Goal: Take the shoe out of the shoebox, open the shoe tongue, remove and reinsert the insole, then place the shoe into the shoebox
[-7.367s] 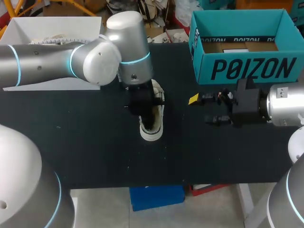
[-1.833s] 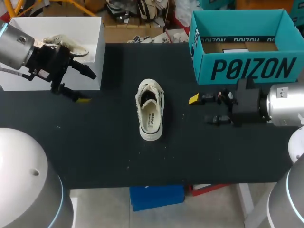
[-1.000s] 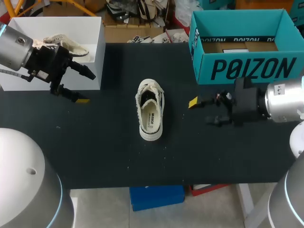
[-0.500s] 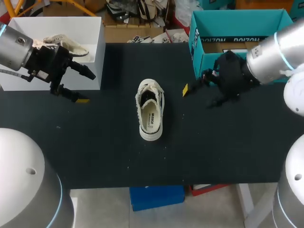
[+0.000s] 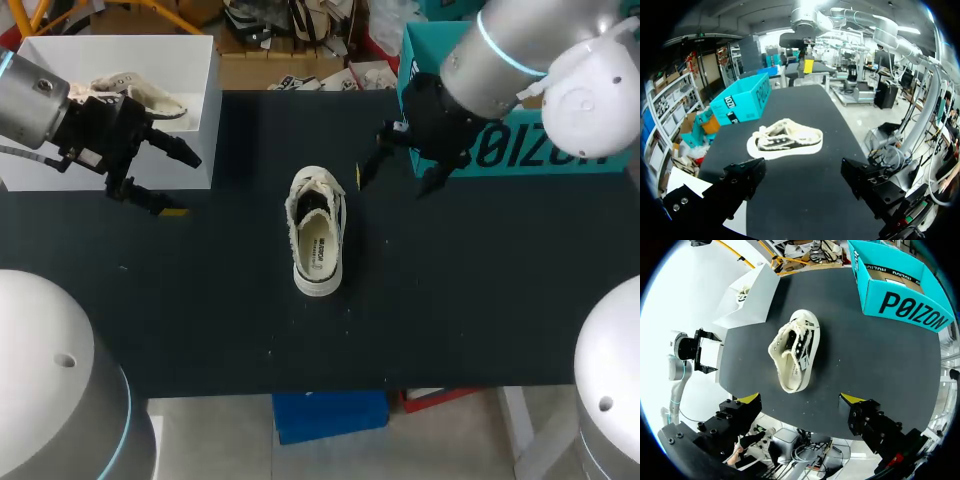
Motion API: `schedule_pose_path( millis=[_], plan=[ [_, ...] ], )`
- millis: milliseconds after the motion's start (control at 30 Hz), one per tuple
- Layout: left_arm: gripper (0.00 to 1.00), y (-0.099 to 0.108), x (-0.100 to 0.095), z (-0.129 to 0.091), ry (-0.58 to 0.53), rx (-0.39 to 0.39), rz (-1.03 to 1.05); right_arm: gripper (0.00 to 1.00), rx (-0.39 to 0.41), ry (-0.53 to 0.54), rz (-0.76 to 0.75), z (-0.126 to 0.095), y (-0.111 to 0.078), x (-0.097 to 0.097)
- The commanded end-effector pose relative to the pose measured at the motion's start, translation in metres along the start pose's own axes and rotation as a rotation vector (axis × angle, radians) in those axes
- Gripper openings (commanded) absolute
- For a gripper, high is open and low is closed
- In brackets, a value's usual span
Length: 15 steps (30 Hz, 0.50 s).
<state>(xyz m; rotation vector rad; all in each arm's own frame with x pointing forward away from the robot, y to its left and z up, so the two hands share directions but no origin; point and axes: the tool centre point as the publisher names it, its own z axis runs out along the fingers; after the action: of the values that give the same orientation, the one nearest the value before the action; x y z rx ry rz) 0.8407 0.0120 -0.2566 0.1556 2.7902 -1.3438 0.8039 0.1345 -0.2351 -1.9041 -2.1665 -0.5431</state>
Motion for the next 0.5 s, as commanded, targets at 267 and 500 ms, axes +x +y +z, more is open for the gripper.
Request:
schedule_pose_path(
  millis=[267, 500],
  plan=[
    [1.00, 0.000, 0.001, 0.000, 0.001, -0.004, -0.001, 1.00, -0.050, -0.297, -0.027, 0.019, 0.013, 0.013],
    [1.00, 0.000, 0.001, 0.000, 0.001, -0.004, -0.001, 1.00, -0.079, -0.346, -0.063, 0.026, 0.022, 0.024]
  ],
)
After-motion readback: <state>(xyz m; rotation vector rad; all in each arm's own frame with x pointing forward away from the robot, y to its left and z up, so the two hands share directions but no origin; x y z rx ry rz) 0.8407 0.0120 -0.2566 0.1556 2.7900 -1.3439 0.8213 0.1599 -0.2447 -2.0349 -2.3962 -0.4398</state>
